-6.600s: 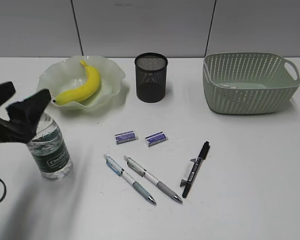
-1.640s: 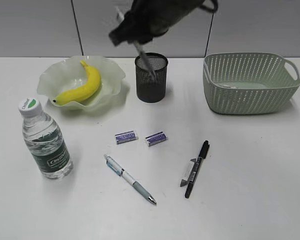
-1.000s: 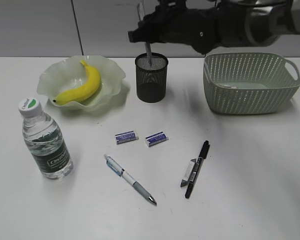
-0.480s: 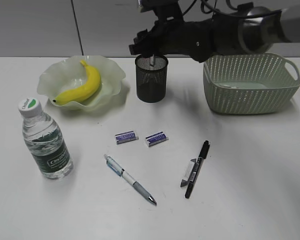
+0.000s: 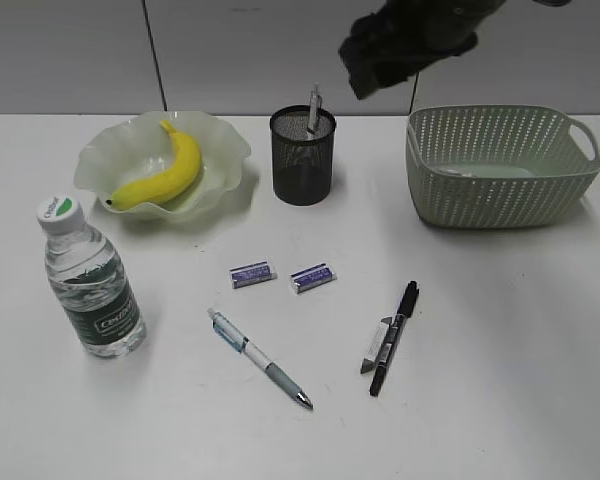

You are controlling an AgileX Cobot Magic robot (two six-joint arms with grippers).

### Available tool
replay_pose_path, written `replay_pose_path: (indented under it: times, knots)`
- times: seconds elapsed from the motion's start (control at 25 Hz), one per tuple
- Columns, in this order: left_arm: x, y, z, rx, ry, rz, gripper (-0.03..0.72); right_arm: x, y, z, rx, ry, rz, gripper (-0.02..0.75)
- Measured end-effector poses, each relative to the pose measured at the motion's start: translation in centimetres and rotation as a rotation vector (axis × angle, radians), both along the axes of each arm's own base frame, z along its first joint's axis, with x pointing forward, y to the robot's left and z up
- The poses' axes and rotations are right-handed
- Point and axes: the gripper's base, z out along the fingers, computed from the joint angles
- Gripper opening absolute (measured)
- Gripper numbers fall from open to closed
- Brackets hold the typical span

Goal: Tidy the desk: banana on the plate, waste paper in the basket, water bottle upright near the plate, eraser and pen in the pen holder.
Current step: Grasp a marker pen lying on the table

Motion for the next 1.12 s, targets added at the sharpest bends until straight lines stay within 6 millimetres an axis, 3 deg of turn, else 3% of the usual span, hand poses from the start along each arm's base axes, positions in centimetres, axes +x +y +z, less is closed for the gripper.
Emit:
replay_pose_path:
  times: [0.2, 0.4, 0.64, 0.84, 1.12]
  knots:
    - [0.0, 0.0, 0.0, 0.0, 0.0, 0.0, 0.436, -5.8, -3.5, 1.2, -0.099, 0.134, 0.01, 0.498]
    - [0.0, 0.0, 0.0, 0.0, 0.0, 0.0, 0.436, -13.6, -8.1, 2.2, -0.107, 0.154, 0.009, 0.497]
    - [0.0, 0.0, 0.0, 0.0, 0.0, 0.0, 0.436, -23.2, -13.8, 0.8, -0.122, 0.179, 0.005, 0.496]
    - [0.0, 0.0, 0.0, 0.0, 0.0, 0.0, 0.436, -29.9, -17.7, -0.7, -0.045, 0.05, 0.003, 0.495]
    - [0.7, -0.9, 0.6, -0.029, 0.032, -0.056, 0.436, -36.1, -21.3, -1.2, 0.159, -0.288, 0.004, 0.495]
